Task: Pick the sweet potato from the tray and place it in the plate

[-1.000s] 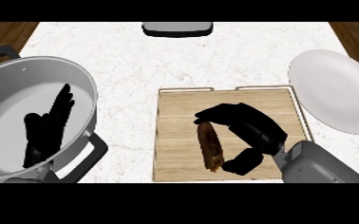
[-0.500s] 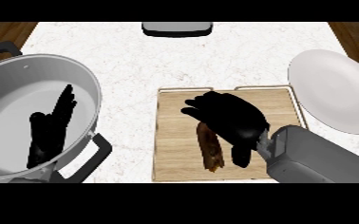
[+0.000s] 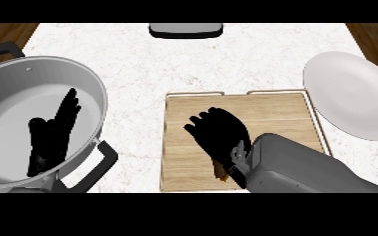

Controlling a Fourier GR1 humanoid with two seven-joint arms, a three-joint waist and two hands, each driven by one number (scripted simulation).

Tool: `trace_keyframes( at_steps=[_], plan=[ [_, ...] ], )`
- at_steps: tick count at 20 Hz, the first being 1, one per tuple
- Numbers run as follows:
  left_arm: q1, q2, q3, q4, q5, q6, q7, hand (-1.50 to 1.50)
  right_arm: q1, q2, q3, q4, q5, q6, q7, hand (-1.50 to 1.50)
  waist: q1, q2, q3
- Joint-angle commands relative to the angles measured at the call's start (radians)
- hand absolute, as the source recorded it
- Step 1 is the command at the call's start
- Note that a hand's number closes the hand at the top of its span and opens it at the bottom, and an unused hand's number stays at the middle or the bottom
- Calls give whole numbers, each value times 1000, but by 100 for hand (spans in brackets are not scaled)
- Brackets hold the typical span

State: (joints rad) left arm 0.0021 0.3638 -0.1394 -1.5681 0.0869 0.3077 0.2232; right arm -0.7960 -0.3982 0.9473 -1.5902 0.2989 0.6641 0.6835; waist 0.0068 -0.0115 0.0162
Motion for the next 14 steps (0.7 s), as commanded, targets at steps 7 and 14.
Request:
trace_keyframes(
  at_steps=[7, 14],
  plan=[
    [-12, -98, -51, 28, -29, 1, 39, 0, -23, 40, -47, 114, 26, 110, 19, -150, -5, 13, -16],
    [-57, -104, 17, 139, -16, -49, -43, 0, -9, 106, -43, 154, 50, 143, 29, -150, -11, 16, -18]
  ],
)
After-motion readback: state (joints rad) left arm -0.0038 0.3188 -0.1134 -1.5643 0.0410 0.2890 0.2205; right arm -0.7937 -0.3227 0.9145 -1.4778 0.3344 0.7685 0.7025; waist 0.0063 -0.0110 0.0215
